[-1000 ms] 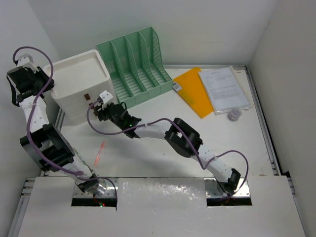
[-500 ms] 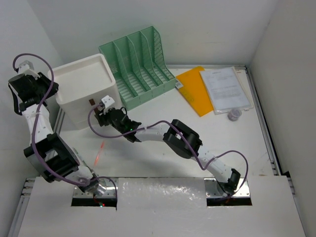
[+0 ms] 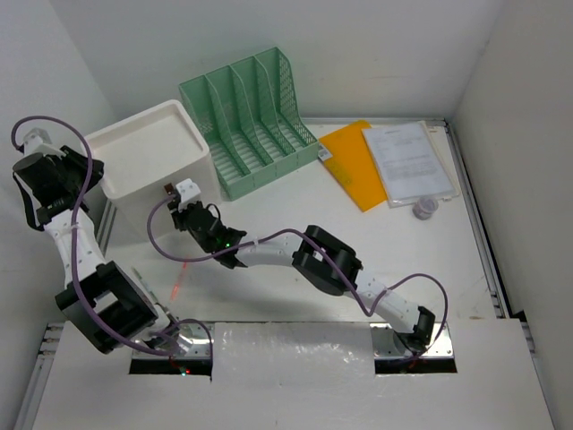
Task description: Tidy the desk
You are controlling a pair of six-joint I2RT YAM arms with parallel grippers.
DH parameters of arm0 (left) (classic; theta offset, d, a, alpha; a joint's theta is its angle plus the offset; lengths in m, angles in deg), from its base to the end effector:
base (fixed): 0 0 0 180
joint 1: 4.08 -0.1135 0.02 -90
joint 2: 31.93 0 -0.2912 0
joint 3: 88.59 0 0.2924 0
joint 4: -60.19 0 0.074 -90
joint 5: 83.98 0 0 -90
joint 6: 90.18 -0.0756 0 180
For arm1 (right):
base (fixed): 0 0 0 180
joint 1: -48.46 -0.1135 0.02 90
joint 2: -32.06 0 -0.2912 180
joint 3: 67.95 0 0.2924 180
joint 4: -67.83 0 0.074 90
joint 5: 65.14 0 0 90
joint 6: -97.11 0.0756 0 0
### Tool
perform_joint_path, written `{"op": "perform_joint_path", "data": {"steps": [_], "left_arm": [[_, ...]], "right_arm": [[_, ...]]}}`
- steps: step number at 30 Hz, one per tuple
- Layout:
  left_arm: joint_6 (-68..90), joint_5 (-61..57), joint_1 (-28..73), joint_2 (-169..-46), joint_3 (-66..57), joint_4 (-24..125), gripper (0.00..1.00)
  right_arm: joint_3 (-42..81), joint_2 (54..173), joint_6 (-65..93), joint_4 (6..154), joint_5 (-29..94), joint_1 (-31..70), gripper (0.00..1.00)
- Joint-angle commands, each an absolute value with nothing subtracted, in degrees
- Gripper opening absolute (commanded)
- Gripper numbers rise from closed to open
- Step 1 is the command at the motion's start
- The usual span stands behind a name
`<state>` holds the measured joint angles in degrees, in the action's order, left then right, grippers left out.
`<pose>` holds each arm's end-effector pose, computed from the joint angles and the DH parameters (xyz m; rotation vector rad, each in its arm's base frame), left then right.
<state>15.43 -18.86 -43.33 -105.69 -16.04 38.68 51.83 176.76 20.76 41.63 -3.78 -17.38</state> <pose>0.3008 0.2047 0.3318 -0.6314 1.8256 -0.1522 0.3045 0.5902 0.1617 -0.3170 1.5631 0.7061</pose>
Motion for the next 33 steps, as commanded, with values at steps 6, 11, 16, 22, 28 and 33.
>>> {"op": "perform_joint_path", "data": {"steps": [6,11,16,22,28,33], "left_arm": [[21.0,-30.9,-45.0,-105.5,-20.0,24.1,0.0],[21.3,-31.3,-45.1,-106.5,-20.1,25.3,0.0],[22.3,-31.8,-45.0,-108.0,-20.0,26.6,0.0],[22.7,-30.5,-45.0,-108.3,-20.1,28.5,0.0],[23.2,-29.5,-45.4,-109.7,-18.9,29.2,0.0],[23.8,-29.4,-45.7,-111.0,-17.6,29.6,0.0]], "right_arm": [[59.3,178.8,21.3,37.5,-6.4,-15.4,0.31],[60.3,179.6,22.9,38.4,-2.8,-14.4,0.19],[60.9,180.2,24.2,39.9,2.3,-13.5,0.16],[59.8,180.3,24.2,39.5,3.7,-13.3,0.0],[49.3,175.1,21.5,35.0,13.0,-13.2,0.0],[39.3,169.9,20.7,30.7,23.0,-12.6,0.0]]}}
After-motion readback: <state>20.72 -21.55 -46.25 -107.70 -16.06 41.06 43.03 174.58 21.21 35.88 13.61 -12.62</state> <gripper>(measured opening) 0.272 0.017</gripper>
